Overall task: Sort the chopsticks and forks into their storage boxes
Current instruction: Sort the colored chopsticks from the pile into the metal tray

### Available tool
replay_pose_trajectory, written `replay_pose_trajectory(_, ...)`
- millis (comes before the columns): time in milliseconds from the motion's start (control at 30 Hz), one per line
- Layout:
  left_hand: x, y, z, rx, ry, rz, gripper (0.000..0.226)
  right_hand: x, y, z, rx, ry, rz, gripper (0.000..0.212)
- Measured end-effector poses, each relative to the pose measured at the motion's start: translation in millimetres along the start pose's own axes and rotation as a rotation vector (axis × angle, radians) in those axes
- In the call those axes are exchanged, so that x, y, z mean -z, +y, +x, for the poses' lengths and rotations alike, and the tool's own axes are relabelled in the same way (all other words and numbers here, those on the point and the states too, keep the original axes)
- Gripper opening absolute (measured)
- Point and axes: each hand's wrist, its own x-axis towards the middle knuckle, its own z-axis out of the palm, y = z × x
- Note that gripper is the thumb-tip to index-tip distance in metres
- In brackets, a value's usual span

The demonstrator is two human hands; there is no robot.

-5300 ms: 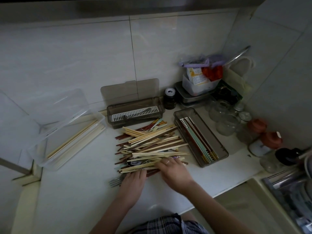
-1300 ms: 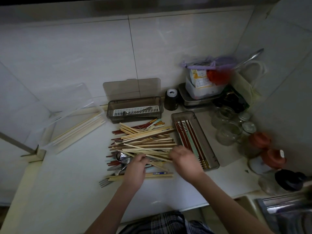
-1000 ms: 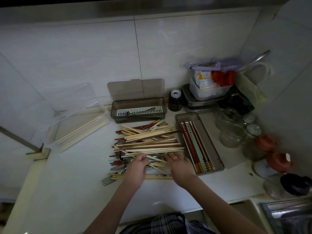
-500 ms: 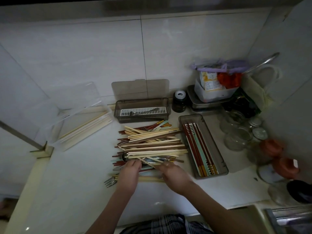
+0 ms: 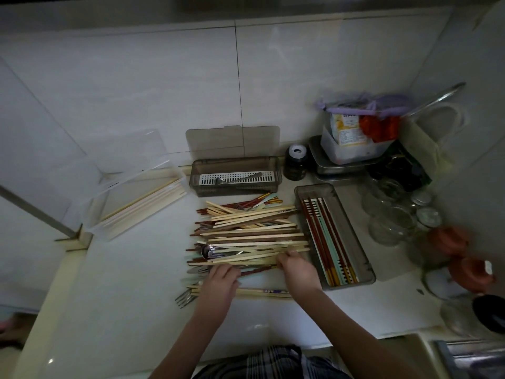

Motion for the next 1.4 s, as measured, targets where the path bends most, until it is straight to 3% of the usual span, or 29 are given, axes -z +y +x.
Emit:
replay_pose_trajectory(133, 1.8, 5.1, 8.8, 0.074, -0.059, -0.018, 0.018, 4.2, 3.6, 1.9, -0.031, 0.004, 0.001, 0.028)
replay_pose_trajectory(300, 0.7, 6.4, 20.8, 0.085, -0.156, 0.016, 0.017, -4.3, 0.0, -2.7, 0.123, -0.033, 0.07, 0.039)
replay_pose_trajectory(433, 2.5, 10.0, 24.6, 0.035, -0.258, 0.166, 0.027, -5.1, -0.8, -7.0, 0.179, -0.038, 0.081, 0.032)
replay_pose_trajectory(600, 3.5, 11.8, 21.1, -0.002, -0.271, 0.228, 0.031, -1.5, -2.4, -4.0, 0.159, -0.055, -0.151, 0.033)
replay_pose_trajectory(700, 6.3, 9.4, 20.8, 0.001, -0.239, 0.135, 0.022, 0.7, -4.3, -3.8, 0.18, -0.081, -0.28, 0.049)
replay_pose_trajectory(800, 8.4, 6.2, 20.7, 0.009, -0.227, 0.091, 0.026, 9.9, -4.0, -2.6, 0.162, -0.082, -0.243, 0.055)
replay_pose_trajectory(1033, 9.6, 4.0, 27.1, 0.044, -0.22, 0.121, 0.023, 58.5, 27.8, 10.8, 0.26, 0.115, -0.113, 0.042)
replay_pose_trajectory(1233, 10.7, 8.9, 31.5, 0.039, -0.296, 0.227, 0.025, 87.9, 63.4, 5.7, 0.118, 0.247, -0.107, 0.042)
replay_pose_trajectory(1400, 14.4, 6.0, 31.9, 0.102, -0.241, 0.212, 0.024, 98.4, 93.9, -2.8, -0.066, 0.416, -0.048, 0.039)
